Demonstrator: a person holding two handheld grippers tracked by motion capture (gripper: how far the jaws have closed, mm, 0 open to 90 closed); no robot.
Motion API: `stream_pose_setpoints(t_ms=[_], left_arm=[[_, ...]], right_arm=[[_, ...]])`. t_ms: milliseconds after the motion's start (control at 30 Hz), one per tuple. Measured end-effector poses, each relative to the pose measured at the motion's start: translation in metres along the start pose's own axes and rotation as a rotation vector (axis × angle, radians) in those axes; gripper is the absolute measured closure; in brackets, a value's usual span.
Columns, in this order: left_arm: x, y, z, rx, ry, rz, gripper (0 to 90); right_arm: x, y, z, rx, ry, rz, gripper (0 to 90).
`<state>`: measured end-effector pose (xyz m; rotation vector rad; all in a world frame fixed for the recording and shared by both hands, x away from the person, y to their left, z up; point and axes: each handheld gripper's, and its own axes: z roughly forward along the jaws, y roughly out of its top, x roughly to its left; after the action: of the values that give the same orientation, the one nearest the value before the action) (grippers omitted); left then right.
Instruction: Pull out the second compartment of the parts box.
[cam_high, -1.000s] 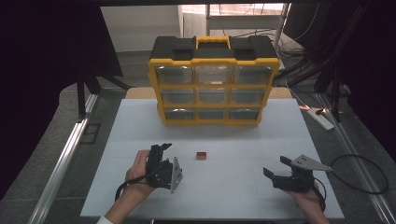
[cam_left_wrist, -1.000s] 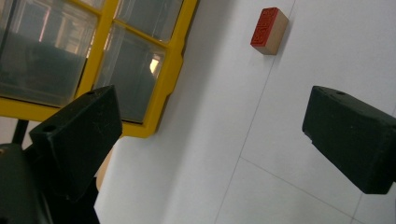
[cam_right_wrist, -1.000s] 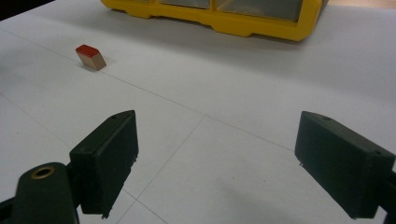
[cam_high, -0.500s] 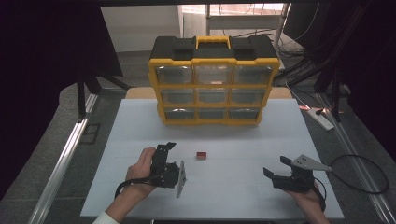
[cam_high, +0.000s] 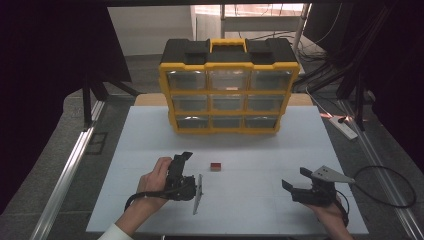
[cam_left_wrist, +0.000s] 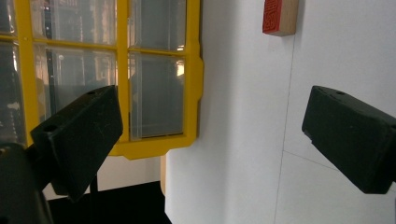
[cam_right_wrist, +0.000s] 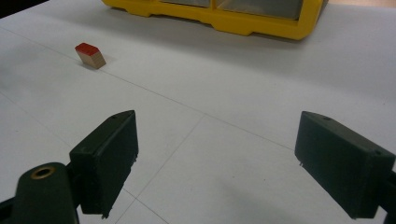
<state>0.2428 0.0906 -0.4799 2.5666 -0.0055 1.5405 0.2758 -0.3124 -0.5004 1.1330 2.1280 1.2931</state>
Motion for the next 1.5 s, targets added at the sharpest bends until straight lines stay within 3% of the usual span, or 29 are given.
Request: stream_pose_setpoints(t_ms=[333,567,1500], left_arm=[[0.0,0.006,0.002,0.002,0.037,0.052,5.3],[0.002,0.009,0.003,-0.008,0.051,0.064,5.4],[0.022,0.01,0.01,-0.014,0.114,0.063,5.8]], right_arm=[[0.0,0.0,0.001,0.002,-0.002,-0.001,13.9],[0.0,0.0,0.0,0.002,-0.001,0.0,13.9],[0.0,-0.001,0.002,0.011,-0.01,-0.003,13.9]])
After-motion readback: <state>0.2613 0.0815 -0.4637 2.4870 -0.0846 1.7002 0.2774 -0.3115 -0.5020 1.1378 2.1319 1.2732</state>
